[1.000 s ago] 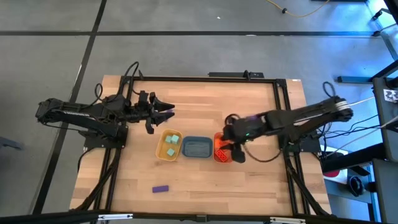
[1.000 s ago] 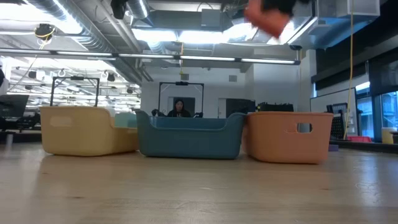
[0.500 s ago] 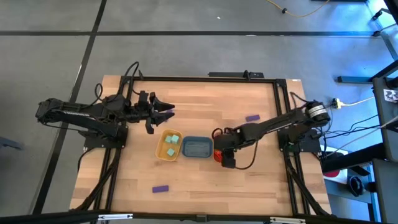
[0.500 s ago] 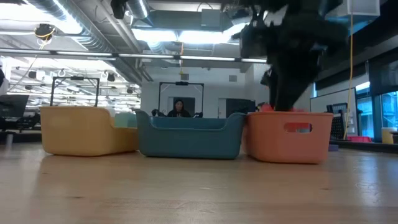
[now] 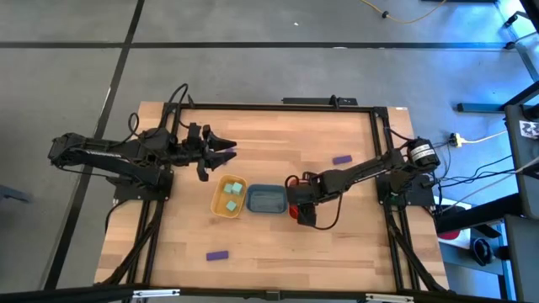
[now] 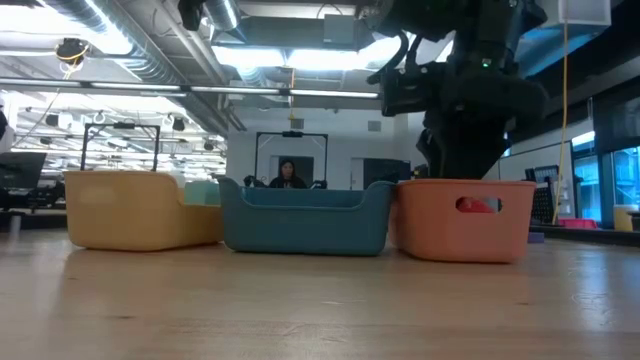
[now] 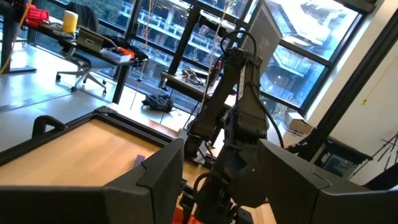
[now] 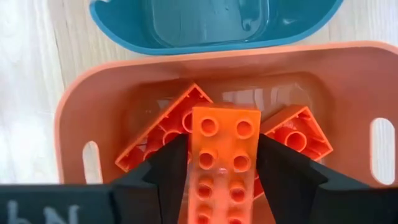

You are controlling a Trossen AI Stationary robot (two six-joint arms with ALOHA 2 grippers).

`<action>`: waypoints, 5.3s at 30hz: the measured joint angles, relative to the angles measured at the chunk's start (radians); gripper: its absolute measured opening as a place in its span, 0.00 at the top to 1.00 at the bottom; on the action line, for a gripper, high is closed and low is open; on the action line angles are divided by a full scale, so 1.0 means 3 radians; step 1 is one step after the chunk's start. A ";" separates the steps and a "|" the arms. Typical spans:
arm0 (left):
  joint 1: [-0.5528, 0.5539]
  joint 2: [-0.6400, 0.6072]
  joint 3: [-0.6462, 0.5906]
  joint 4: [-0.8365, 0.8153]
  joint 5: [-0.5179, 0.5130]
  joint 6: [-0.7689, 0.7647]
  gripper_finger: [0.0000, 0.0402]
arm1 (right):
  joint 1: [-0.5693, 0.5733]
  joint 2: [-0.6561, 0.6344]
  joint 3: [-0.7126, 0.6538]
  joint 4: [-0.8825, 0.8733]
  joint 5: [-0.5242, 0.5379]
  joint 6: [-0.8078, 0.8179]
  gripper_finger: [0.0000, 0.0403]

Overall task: Sort & place blocks by color
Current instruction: Put the orange game piece into the orange bin, then put the top left violet block into the blue bin

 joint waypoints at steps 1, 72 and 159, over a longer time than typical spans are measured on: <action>0.0000 0.0000 0.0000 0.0000 0.0000 -0.0001 0.52 | 0.0000 0.0000 0.0000 0.0001 0.0000 0.0004 0.54; 0.0827 0.0539 0.0658 -0.2047 -0.0228 -0.0981 0.52 | 0.0001 -0.2672 -0.1492 0.3540 0.0579 0.0112 0.20; -0.0898 0.1310 0.0501 0.0711 -0.1050 0.0156 0.77 | 0.0002 -0.2662 -0.1492 0.3320 0.0660 0.0262 0.20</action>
